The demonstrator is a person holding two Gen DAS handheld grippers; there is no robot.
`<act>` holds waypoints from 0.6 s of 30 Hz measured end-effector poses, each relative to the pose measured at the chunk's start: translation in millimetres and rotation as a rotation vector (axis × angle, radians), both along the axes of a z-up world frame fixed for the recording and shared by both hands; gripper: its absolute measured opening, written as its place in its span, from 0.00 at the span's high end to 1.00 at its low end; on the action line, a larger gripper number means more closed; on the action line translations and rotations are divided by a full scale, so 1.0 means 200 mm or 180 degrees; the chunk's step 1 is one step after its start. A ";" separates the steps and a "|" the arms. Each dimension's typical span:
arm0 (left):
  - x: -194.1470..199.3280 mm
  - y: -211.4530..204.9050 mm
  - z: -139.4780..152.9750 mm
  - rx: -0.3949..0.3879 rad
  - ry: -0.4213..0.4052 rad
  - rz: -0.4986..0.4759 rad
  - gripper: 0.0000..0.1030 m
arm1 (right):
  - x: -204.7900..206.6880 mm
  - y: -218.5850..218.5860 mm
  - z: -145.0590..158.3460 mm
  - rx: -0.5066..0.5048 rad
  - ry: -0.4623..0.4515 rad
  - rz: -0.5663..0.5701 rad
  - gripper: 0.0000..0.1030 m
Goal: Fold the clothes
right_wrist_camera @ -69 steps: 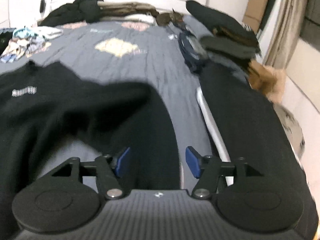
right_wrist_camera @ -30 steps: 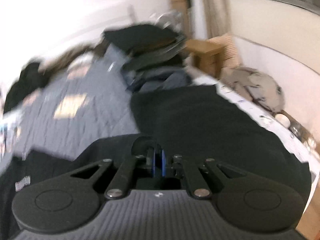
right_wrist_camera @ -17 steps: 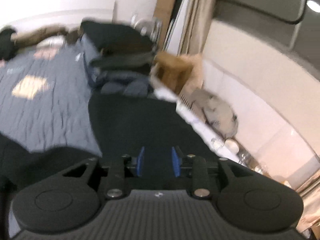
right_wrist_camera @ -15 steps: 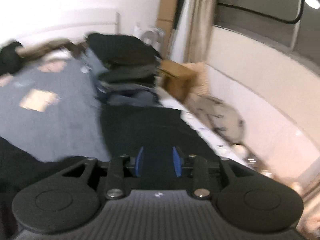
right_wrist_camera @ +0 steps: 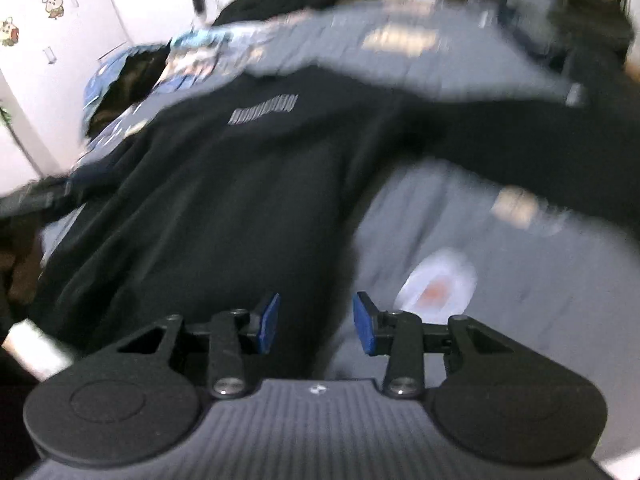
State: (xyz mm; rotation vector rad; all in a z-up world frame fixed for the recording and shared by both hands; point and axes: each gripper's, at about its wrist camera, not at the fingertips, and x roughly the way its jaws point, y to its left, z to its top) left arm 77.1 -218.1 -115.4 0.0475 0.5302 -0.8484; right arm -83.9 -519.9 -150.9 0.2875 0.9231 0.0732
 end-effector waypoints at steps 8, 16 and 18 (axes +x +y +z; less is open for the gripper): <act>-0.05 0.00 0.04 -0.0071 -0.0098 -0.0070 0.36 | -0.14 0.05 -0.18 0.0701 0.0132 -0.0123 0.47; -0.07 -0.02 0.05 -0.0069 -0.0144 -0.0115 0.36 | -0.05 0.08 -0.27 0.0740 0.0294 -0.0202 0.51; -0.06 -0.02 0.04 -0.0056 -0.0140 -0.0108 0.36 | -0.05 0.07 -0.26 0.0736 0.0333 -0.0242 0.80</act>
